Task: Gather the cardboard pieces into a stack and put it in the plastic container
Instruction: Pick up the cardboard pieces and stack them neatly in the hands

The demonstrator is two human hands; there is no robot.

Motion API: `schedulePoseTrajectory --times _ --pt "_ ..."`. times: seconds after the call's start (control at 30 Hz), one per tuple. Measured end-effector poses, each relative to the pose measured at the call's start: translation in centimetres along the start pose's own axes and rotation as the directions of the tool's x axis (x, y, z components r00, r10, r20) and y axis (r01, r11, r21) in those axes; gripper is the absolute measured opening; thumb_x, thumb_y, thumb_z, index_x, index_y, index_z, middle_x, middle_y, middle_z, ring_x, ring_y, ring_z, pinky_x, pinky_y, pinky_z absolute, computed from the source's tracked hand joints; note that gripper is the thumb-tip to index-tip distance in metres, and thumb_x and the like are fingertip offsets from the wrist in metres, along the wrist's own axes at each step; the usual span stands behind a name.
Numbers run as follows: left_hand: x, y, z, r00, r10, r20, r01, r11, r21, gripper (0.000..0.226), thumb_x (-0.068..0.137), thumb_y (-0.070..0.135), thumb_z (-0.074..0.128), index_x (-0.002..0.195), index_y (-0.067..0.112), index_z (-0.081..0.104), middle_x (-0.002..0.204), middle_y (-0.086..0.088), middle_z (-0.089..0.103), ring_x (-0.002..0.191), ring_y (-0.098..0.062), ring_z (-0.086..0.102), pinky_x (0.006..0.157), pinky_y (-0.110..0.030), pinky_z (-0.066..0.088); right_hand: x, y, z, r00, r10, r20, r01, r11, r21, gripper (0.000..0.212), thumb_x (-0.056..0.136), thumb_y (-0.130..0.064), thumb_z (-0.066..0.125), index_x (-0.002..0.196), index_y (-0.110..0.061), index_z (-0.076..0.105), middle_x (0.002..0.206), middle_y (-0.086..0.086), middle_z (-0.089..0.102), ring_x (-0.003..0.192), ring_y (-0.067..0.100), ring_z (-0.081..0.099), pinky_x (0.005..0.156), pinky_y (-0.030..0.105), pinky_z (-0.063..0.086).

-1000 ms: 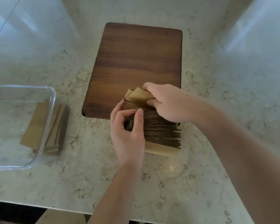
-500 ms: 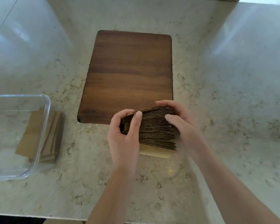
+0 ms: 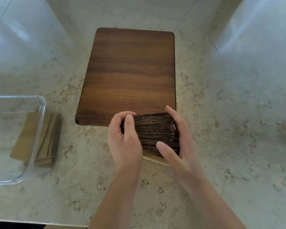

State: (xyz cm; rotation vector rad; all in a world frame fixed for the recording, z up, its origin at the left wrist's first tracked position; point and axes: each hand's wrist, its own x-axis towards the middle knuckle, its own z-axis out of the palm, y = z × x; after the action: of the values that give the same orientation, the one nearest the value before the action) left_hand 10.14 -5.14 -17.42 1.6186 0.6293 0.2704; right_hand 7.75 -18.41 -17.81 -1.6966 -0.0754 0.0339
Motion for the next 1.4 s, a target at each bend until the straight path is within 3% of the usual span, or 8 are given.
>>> schedulePoseTrajectory --times 0.13,0.23,0.47,0.9,1.13,1.23,1.33,1.4 --pt "0.3 -0.3 -1.0 0.992 -0.010 0.125 0.012 1.000 -0.019 0.033 0.099 0.031 0.044 0.097 0.035 0.077 0.097 0.016 0.076 0.092 -0.004 0.071 0.076 -0.037 0.056 0.6 0.3 1.2 0.981 -0.019 -0.195 0.018 1.000 -0.009 0.053 0.091 -0.030 0.056 0.140 -0.011 0.054 0.121 0.006 0.068 0.111 0.025 0.067 0.091 0.043 0.058" --pt "0.3 -0.8 -2.6 0.968 0.063 0.243 -0.037 0.993 -0.112 0.039 0.103 0.034 0.042 0.120 0.021 0.074 0.112 0.012 0.077 0.104 -0.003 0.071 0.083 -0.024 0.056 1.7 0.1 2.0 0.961 0.021 -0.274 -0.013 0.999 0.032 0.040 0.091 -0.031 0.053 0.127 -0.013 0.058 0.131 0.000 0.066 0.118 0.011 0.064 0.094 0.022 0.051" --pt "-0.4 -0.5 -2.4 0.977 0.034 0.210 -0.013 0.995 -0.104 0.049 0.098 0.046 0.041 0.132 0.024 0.069 0.128 0.005 0.072 0.122 -0.018 0.066 0.105 -0.054 0.052 2.5 -0.3 1.8 0.962 0.130 -0.242 -0.089 0.981 0.171 0.030 0.097 -0.020 0.050 0.123 -0.018 0.066 0.107 -0.014 0.071 0.094 0.003 0.066 0.078 0.018 0.052" --pt "-3.2 0.3 -1.9 0.925 0.080 0.371 -0.062 0.996 -0.058 0.049 0.099 0.043 0.046 0.141 0.024 0.063 0.129 0.021 0.069 0.122 0.001 0.063 0.095 -0.016 0.052 1.7 -0.8 -0.9 0.941 0.220 -0.258 -0.154 0.955 0.254 0.030 0.084 -0.013 0.049 0.106 -0.024 0.067 0.124 -0.015 0.071 0.110 -0.005 0.064 0.082 0.009 0.048" --pt "-2.3 1.4 -1.4 0.931 0.188 0.313 -0.174 0.982 -0.074 0.041 0.103 0.034 0.046 0.138 0.024 0.066 0.122 0.026 0.069 0.113 0.006 0.064 0.086 -0.007 0.050 1.4 -1.4 -1.3 0.954 0.205 -0.221 -0.134 0.945 0.297 0.033 0.085 -0.025 0.052 0.114 -0.029 0.069 0.123 -0.010 0.072 0.109 0.007 0.067 0.086 0.026 0.054" --pt "-1.9 0.6 -1.8 0.925 0.171 0.338 -0.156 0.985 -0.070 0.040 0.103 0.030 0.048 0.136 0.015 0.065 0.118 0.021 0.071 0.111 0.001 0.066 0.087 -0.020 0.057 0.1 -0.9 -1.2 0.967 0.159 -0.200 -0.110 0.965 0.237 0.047 0.089 -0.035 0.054 0.133 -0.021 0.062 0.125 -0.004 0.070 0.115 0.011 0.066 0.089 0.026 0.055" --pt "-2.0 -1.1 -2.8 0.924 0.149 0.352 -0.123 0.988 -0.094 0.050 0.097 0.033 0.051 0.139 0.008 0.063 0.134 -0.008 0.070 0.126 -0.029 0.065 0.106 -0.056 0.052 -0.7 -0.4 -1.5 0.987 0.070 -0.142 -0.045 0.984 0.172 0.057 0.092 -0.031 0.054 0.145 -0.011 0.052 0.128 0.001 0.069 0.119 0.019 0.066 0.098 0.030 0.053" --pt "-2.2 -1.3 -2.5 0.937 0.143 0.318 -0.112 0.987 -0.115 0.043 0.098 0.031 0.053 0.133 0.010 0.066 0.132 -0.005 0.071 0.124 -0.025 0.066 0.104 -0.049 0.054 -0.6 -0.2 -1.4 0.989 0.034 -0.145 -0.020 0.995 0.098 0.055 0.092 -0.029 0.055 0.144 -0.011 0.054 0.123 -0.005 0.069 0.115 0.014 0.066 0.095 0.022 0.051"
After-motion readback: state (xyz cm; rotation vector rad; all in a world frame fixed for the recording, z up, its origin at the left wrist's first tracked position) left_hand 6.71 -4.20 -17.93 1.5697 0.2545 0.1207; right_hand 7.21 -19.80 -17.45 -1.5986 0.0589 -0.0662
